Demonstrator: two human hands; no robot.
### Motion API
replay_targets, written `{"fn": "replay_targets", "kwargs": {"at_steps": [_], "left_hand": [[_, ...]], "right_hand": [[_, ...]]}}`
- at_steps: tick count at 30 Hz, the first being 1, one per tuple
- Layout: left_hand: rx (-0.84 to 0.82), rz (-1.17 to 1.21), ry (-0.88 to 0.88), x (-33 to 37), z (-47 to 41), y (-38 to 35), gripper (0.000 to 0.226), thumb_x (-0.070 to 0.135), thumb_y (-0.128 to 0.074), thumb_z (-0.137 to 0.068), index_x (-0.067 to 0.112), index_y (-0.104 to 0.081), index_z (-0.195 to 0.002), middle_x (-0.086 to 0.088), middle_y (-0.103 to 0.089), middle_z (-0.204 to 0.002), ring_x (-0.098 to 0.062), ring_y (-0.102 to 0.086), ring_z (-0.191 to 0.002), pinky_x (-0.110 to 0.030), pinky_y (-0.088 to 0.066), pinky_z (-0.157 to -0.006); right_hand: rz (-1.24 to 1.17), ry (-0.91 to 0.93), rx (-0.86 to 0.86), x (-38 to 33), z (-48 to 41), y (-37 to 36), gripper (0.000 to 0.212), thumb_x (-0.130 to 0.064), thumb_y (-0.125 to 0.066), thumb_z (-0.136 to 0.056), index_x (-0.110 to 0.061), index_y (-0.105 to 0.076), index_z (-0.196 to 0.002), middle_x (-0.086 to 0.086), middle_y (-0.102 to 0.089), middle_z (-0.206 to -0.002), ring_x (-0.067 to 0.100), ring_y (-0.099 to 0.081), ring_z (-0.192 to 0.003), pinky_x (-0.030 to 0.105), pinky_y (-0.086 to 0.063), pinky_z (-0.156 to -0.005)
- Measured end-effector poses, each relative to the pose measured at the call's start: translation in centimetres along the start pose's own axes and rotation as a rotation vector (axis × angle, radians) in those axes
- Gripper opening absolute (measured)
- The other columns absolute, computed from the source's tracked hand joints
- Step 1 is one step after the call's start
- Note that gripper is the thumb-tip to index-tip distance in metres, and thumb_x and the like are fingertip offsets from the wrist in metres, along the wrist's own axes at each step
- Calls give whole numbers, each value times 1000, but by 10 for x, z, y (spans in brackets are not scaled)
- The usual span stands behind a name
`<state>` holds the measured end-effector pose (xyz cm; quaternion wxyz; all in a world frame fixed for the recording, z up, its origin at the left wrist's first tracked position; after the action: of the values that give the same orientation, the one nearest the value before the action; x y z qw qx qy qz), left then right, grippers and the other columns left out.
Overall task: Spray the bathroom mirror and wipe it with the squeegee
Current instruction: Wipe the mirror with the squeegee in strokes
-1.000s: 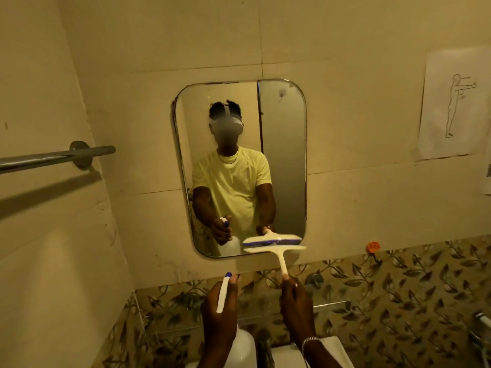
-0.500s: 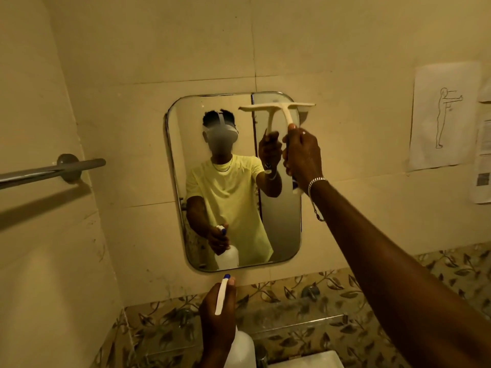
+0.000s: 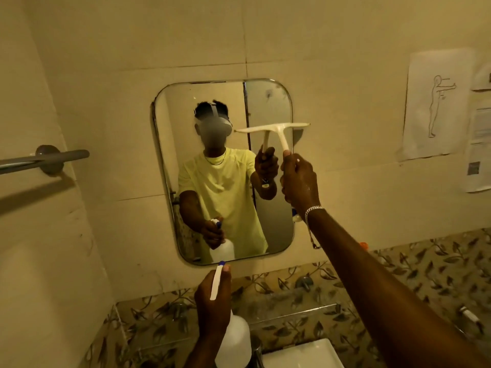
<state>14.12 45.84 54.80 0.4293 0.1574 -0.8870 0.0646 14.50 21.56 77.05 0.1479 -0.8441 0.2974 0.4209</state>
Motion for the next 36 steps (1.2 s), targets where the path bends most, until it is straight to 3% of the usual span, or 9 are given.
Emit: {"fn": "replay_targets", "kwargs": {"at_steps": [4, 6, 13, 16, 22, 27, 30, 33, 36], "left_hand": [[2, -54, -1, -7, -1, 4, 49, 56, -50, -97, 21, -62, -65, -2, -62, -56, -16, -63, -57, -35, -51, -52], [-8, -53, 17, -10, 1, 7, 50, 60, -49, -93, 21, -64, -66, -4, -64, -59, -18, -64, -59, -39, -53, -55], [4, -34, 38, -5, 16, 22, 42, 56, -50, -91, 24, -66, -69, 9, -70, -70, -8, -67, -65, -12, -50, -53], [-1, -11, 68, -8, 18, 31, 41, 52, -52, -91, 22, -63, -65, 9, -67, -64, -8, -64, -60, -10, -46, -53], [47, -9, 86, -16, 13, 46, 33, 49, -56, -88, 24, -69, -71, 14, -72, -71, -6, -70, -68, -9, -51, -55], [70, -17, 105, -20, 9, 55, 43, 56, -56, -88, 23, -67, -63, 6, -71, -68, -10, -68, -63, -12, -48, -52], [77, -5, 143, -21, 8, 58, 43, 56, -56, -87, 21, -68, -65, 6, -71, -68, -8, -68, -62, -13, -49, -52], [86, 8, 138, -18, 5, 63, 42, 52, -56, -87, 18, -69, -66, 8, -72, -66, -5, -69, -64, -7, -49, -54], [100, 8, 155, -15, 2, 67, 36, 46, -58, -87, 16, -71, -71, 3, -68, -56, -1, -69, -67, -4, -48, -53]], "right_hand": [[68, -63, -9, 95, 83, 1, 35, -62, -38, -102, -45, -58, -79, -3, -63, -68, 24, -61, -63, 43, -52, -56], [73, -126, 2, 136, 126, 2, 37, -67, -35, -99, -46, -57, -77, 0, -58, -62, 21, -56, -56, 41, -46, -51], [37, -522, -73, 224, 236, 6, 62, -77, -42, -81, -21, -67, -84, 4, -56, -62, 14, -51, -53, 32, -42, -53], [-14, -452, -63, 184, 217, -3, 61, -79, -41, -85, -23, -66, -81, 0, -55, -59, 14, -50, -50, 33, -42, -52], [-88, -111, -53, 22, 86, -30, 40, -51, -42, -108, -34, -60, -77, 1, -61, -68, 21, -56, -62, 39, -47, -59], [-103, 32, 16, -70, 0, -48, 39, -46, -41, -109, -34, -58, -76, -10, -61, -61, -5, -59, -50, 14, -46, -46], [-94, 38, 13, -93, -23, -63, 43, -46, -39, -110, -28, -59, -76, -6, -64, -68, 12, -64, -63, 34, -57, -64], [-113, 27, -30, -99, -29, -78, 50, -46, -37, -110, -10, -69, -97, 10, -75, -91, 27, -73, -88, 50, -62, -89], [-135, 13, -46, -101, -30, -87, 54, -47, -37, -110, -3, -69, -108, 18, -76, -101, 34, -74, -95, 55, -61, -92]]}}
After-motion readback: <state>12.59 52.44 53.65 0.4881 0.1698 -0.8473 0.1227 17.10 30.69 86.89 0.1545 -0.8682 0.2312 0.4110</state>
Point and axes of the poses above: each hand's wrist, its own z-axis away from the middle knuckle, its own y-axis out of the back of the hand, x = y × z, the point moved 5 cm from there along -z, towards the middle knuckle
